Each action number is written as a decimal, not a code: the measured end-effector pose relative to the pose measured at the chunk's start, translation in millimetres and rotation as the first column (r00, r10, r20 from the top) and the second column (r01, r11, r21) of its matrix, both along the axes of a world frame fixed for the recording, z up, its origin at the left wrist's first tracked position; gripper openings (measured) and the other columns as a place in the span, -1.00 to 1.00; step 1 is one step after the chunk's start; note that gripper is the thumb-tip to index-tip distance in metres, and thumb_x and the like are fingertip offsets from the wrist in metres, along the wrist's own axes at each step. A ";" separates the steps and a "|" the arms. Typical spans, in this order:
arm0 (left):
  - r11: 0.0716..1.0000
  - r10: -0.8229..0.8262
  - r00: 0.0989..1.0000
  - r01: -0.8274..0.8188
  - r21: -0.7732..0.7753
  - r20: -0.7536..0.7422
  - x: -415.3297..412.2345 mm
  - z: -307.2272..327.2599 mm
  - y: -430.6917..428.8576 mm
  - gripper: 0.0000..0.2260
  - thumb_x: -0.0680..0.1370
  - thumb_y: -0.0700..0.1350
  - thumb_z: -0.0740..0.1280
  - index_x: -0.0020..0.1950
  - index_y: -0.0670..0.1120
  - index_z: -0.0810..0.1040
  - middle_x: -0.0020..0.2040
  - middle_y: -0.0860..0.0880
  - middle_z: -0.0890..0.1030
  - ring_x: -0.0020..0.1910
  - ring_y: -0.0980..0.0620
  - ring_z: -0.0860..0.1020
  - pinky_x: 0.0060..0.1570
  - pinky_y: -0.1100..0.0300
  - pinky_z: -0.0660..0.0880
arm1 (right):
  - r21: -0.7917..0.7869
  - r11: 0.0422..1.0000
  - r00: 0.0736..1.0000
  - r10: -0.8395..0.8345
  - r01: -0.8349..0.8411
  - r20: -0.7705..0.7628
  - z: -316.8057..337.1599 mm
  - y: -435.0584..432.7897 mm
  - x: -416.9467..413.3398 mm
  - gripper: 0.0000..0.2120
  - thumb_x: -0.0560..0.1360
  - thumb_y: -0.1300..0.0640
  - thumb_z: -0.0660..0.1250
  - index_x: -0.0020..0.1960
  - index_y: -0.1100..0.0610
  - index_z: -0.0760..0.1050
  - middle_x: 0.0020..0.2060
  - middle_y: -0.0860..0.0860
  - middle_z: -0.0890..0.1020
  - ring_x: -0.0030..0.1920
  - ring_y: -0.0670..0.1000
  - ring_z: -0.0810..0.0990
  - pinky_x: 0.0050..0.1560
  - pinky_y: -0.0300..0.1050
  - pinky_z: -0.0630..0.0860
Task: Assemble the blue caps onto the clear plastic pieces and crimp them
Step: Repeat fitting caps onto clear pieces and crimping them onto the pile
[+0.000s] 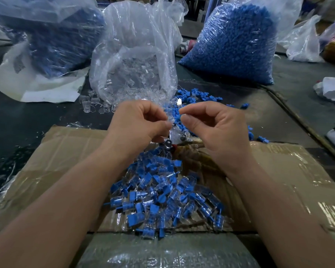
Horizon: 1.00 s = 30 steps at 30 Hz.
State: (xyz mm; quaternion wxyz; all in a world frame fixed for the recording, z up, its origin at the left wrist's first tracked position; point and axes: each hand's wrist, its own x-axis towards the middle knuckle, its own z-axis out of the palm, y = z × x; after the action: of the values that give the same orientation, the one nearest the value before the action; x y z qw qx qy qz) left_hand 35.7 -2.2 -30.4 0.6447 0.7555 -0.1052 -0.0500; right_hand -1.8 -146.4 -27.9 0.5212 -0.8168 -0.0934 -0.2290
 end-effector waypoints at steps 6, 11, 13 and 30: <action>0.999 -0.028 1.000 0.028 -0.023 0.015 -2.7 1.6 -1.7 -0.88 0.38 -0.35 0.44 -0.27 -0.16 0.56 -0.34 -0.15 0.65 -0.36 -0.01 0.64 -0.34 0.25 0.59 | -0.069 0.993 0.995 -0.097 0.100 0.038 -5.7 4.6 2.3 -0.88 0.39 0.26 0.44 -0.10 0.10 0.63 -0.26 -0.14 0.61 -0.21 -0.18 0.60 -0.13 -0.32 0.53; 0.999 -0.026 0.999 0.028 -0.032 0.035 -4.7 0.7 -3.6 -0.84 0.36 -0.38 0.44 -0.25 -0.14 0.57 -0.32 -0.14 0.65 -0.31 -0.07 0.65 -0.31 0.23 0.60 | -0.139 0.977 0.985 -0.152 0.162 0.078 -6.6 3.2 2.9 -0.92 0.38 0.25 0.45 -0.13 0.15 0.64 -0.31 -0.25 0.55 -0.22 -0.22 0.58 -0.17 -0.41 0.49; 0.999 -0.024 0.999 0.025 -0.043 0.042 -5.5 1.2 -3.5 -0.84 0.37 -0.38 0.43 -0.24 -0.13 0.57 -0.31 -0.14 0.65 -0.32 -0.06 0.65 -0.30 0.22 0.61 | -0.140 0.978 0.987 -0.147 0.155 0.070 -6.6 3.4 2.7 -0.93 0.38 0.25 0.46 -0.14 0.15 0.63 -0.33 -0.25 0.55 -0.26 -0.23 0.57 -0.20 -0.41 0.49; 0.975 -0.129 0.990 0.115 -0.193 -0.062 -4.0 8.0 1.1 -0.91 0.41 -0.36 0.36 -0.23 -0.19 0.57 -0.43 -0.08 0.60 -0.46 0.06 0.57 -0.42 0.27 0.54 | -0.029 0.997 0.996 0.071 -0.069 0.062 -7.9 -0.5 1.6 -0.79 0.35 0.21 0.46 -0.14 -0.06 0.53 -0.25 -0.19 0.60 -0.20 -0.22 0.60 -0.12 -0.32 0.54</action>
State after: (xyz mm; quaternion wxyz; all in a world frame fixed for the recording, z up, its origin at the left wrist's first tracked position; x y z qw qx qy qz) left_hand 31.7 -1.2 -22.4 0.7126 0.6807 -0.1316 -0.1073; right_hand -0.2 -146.9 -35.8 0.5148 -0.8123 -0.1414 -0.2349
